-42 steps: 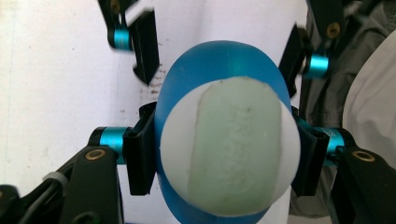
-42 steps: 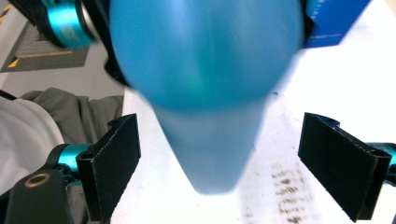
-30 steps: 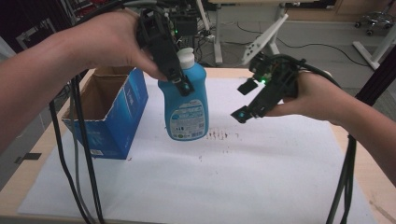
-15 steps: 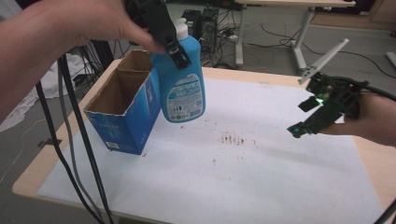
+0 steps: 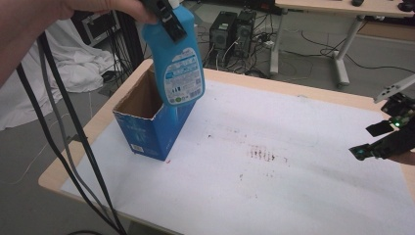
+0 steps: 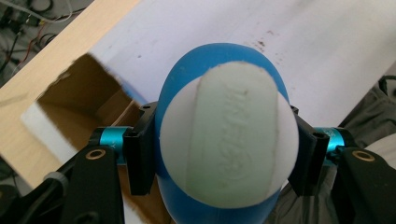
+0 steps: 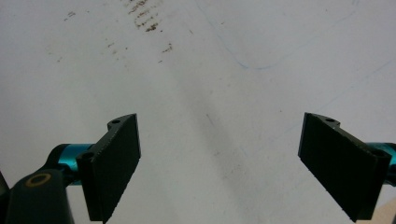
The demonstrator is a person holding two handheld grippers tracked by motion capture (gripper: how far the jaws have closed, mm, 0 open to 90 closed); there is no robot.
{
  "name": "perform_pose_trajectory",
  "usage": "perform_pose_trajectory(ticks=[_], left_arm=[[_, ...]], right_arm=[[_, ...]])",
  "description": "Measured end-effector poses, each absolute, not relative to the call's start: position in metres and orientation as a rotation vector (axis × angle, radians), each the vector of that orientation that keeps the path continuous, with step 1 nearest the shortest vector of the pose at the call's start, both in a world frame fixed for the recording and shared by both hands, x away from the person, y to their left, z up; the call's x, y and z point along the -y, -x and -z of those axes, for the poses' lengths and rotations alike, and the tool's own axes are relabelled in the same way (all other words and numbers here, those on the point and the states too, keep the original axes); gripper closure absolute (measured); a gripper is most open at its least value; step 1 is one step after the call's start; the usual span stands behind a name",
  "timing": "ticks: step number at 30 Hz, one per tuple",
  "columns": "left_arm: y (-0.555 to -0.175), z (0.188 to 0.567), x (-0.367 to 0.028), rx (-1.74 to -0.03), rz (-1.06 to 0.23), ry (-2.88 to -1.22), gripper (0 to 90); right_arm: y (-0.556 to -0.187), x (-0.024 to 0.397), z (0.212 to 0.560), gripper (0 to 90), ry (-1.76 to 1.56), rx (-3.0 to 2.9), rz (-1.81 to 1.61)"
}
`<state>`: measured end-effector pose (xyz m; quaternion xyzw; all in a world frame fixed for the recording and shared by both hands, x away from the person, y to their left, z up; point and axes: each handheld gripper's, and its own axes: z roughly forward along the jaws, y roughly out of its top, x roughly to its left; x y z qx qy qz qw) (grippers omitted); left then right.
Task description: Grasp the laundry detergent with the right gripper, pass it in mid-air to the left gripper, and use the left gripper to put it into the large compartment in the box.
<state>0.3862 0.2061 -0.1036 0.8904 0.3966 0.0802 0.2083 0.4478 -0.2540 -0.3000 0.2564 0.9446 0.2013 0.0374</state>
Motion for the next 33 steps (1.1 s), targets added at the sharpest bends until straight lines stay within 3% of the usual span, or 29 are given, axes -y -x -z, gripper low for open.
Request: perform_pose_trajectory(ticks=[13, 33], left_arm=[[-0.391, 0.112, -0.243, -1.321, -0.332, -2.445, 38.2], [-0.406, 0.182, -0.262, -1.387, -0.269, -2.519, 38.2]], right_arm=[[-0.451, 0.272, 0.297, 12.6, -0.842, -2.867, -0.623], [-0.449, 0.285, 0.294, 12.6, -0.864, -2.839, -0.63]])
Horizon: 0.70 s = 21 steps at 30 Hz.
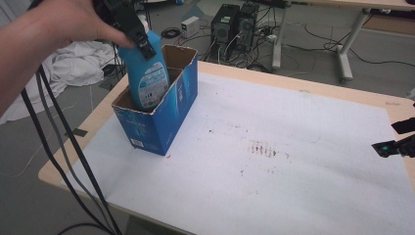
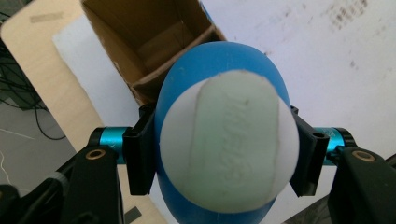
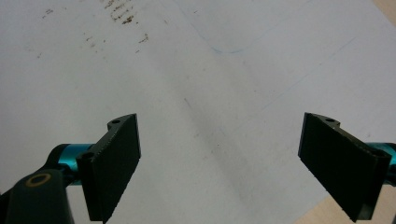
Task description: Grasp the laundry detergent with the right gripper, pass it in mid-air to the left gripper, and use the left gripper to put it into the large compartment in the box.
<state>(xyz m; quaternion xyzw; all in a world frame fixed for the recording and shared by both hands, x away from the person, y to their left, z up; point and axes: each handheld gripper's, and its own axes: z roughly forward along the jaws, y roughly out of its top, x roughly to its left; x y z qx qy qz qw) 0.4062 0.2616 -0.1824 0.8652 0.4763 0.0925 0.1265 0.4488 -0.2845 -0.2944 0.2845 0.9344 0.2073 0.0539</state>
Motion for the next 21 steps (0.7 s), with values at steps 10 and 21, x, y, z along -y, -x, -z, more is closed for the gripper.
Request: perform_pose_trajectory(ticks=[10, 21], left_arm=[[-0.408, 0.229, -0.262, -1.375, -0.207, -2.564, 38.1], [-0.408, 0.263, -0.259, -1.349, -0.195, -2.615, 38.1]], right_arm=[[-0.446, 0.285, 0.293, 12.6, -0.858, -2.836, -0.63], [-0.446, 0.284, 0.293, 12.6, -0.848, -2.839, -0.631]])
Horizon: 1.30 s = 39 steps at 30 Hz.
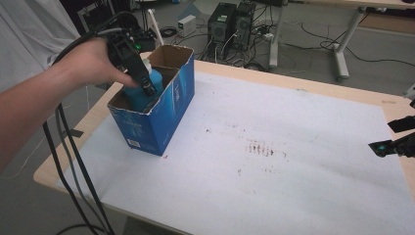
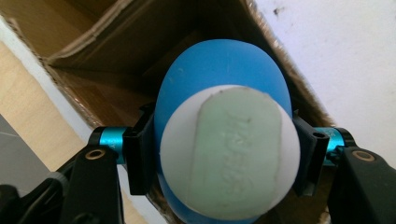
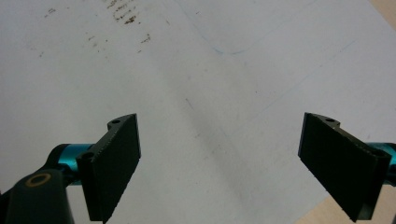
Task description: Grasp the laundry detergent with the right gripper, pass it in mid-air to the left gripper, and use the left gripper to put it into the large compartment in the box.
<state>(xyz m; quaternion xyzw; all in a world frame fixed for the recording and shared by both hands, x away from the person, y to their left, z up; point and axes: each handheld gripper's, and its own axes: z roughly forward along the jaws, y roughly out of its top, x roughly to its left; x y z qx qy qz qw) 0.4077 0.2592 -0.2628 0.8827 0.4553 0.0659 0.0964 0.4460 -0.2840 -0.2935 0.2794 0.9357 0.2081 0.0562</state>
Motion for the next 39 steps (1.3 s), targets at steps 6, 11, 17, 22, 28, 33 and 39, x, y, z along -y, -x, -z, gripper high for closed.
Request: perform_pose_trajectory(ticks=[6, 11, 17, 22, 28, 33, 39], left_arm=[[-0.408, 0.275, -0.26, -1.341, -0.181, -2.634, 38.1], [-0.408, 0.281, -0.26, -1.328, -0.173, -2.649, 38.1], [-0.408, 0.283, -0.26, -1.318, -0.173, -2.647, 38.1], [-0.408, 0.283, -0.261, -1.312, -0.17, -2.654, 37.9], [-0.408, 0.283, -0.259, -1.309, -0.172, -2.662, 37.7], [-0.407, 0.283, -0.259, -1.309, -0.177, -2.676, 33.6], [-0.405, 0.281, -0.258, -1.3, -0.185, -2.686, 28.2]], right_arm=[[-0.445, 0.284, 0.294, 12.6, -0.842, -2.839, -0.631], [-0.445, 0.284, 0.294, 12.6, -0.844, -2.839, -0.632], [-0.446, 0.283, 0.294, 12.6, -0.837, -2.842, -0.629], [-0.446, 0.283, 0.295, 12.6, -0.847, -2.841, -0.634], [-0.446, 0.285, 0.295, 12.6, -0.847, -2.842, -0.632], [-0.446, 0.284, 0.295, 12.6, -0.847, -2.844, -0.628], [-0.445, 0.284, 0.295, 12.6, -0.839, -2.843, -0.637]])
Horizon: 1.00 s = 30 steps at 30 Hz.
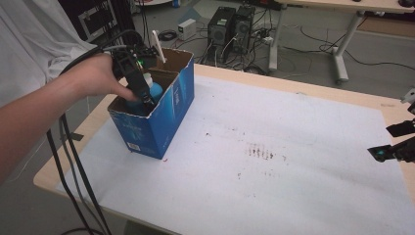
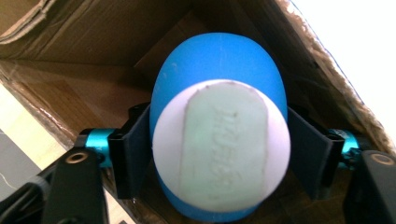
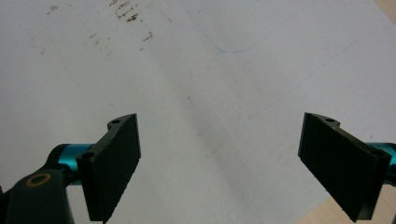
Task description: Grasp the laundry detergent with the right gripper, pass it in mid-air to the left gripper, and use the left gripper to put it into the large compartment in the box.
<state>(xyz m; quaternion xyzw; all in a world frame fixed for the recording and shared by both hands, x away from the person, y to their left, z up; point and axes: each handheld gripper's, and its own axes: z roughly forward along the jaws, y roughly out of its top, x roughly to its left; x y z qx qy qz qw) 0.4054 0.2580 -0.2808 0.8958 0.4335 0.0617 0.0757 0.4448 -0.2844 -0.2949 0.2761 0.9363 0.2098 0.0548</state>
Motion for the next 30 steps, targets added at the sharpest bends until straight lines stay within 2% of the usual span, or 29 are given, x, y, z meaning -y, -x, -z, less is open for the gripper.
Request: perform_pose_trajectory(ticks=[9, 18, 23, 30], left_arm=[[-0.401, 0.263, -0.257, -1.25, -0.214, -2.715, 16.7], [-0.395, 0.217, -0.244, -1.157, -0.319, -2.721, 16.5], [-0.393, 0.204, -0.217, -1.014, -0.309, -2.75, 16.5], [-0.397, 0.213, -0.165, -0.781, -0.225, -2.807, 16.5]], right_arm=[[-0.442, 0.284, 0.294, 12.6, -0.828, -2.853, -0.638], [-0.436, 0.283, 0.29, 12.6, -0.81, -2.848, -0.635], [-0.431, 0.277, 0.287, 12.6, -0.776, -2.847, -0.641], [-0.425, 0.266, 0.282, 12.6, -0.729, -2.852, -0.668]])
